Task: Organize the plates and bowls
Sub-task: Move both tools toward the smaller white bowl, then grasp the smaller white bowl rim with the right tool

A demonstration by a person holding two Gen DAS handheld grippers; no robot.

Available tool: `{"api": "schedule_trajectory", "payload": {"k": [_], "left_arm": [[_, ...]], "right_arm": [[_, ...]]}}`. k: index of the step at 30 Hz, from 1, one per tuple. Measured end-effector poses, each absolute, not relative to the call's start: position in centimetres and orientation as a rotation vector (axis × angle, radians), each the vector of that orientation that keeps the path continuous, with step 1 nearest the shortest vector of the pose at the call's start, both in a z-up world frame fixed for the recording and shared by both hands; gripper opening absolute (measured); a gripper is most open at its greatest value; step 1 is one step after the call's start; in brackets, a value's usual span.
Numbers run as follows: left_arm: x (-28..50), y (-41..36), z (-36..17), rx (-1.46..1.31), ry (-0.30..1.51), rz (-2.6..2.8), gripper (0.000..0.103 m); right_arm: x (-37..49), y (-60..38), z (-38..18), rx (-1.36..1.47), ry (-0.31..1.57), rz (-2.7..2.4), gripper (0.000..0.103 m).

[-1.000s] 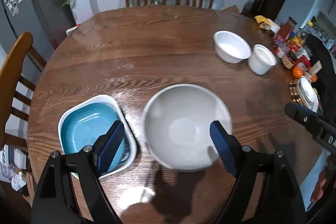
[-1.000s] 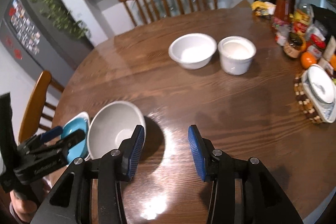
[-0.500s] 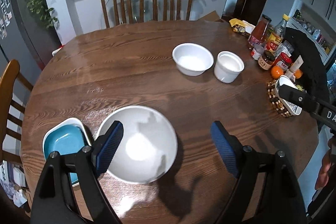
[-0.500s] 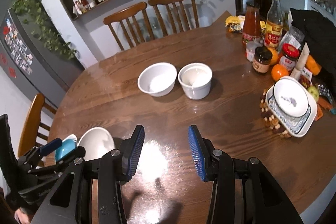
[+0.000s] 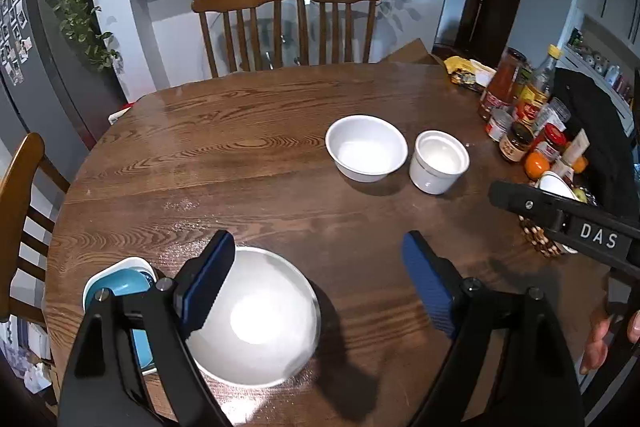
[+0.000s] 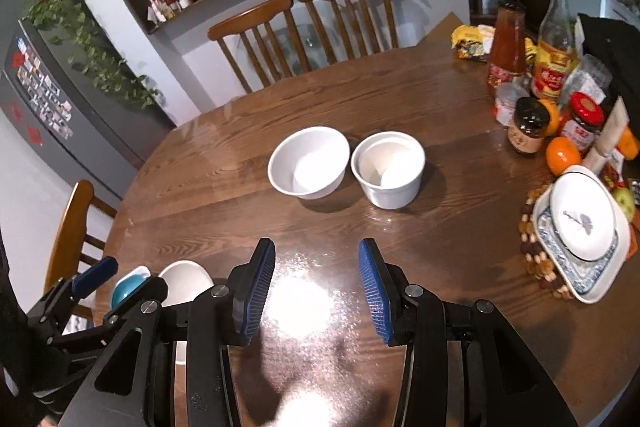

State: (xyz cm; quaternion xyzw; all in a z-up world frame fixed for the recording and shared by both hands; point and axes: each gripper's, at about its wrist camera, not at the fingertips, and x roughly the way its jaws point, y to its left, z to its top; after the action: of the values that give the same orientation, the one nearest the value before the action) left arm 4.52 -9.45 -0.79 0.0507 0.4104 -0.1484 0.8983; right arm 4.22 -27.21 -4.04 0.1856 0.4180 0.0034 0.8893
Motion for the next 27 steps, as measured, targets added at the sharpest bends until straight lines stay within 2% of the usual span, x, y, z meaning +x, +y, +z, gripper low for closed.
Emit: {"api": "schedule_trajectory", "payload": {"k": [21,27], "left_arm": [[9.5,-7.8,-4.5,0.1,0.893,-0.181,0.085],[10.2,-7.1,-5.1,0.095,0.91,-0.161,0.085]], "right_arm": [[13.9,-27.8,-12.4,0.621,1.041,0.051,0.044],[16.0,-27.6,-13.5,0.722,1.01,0.032,0.044]]}}
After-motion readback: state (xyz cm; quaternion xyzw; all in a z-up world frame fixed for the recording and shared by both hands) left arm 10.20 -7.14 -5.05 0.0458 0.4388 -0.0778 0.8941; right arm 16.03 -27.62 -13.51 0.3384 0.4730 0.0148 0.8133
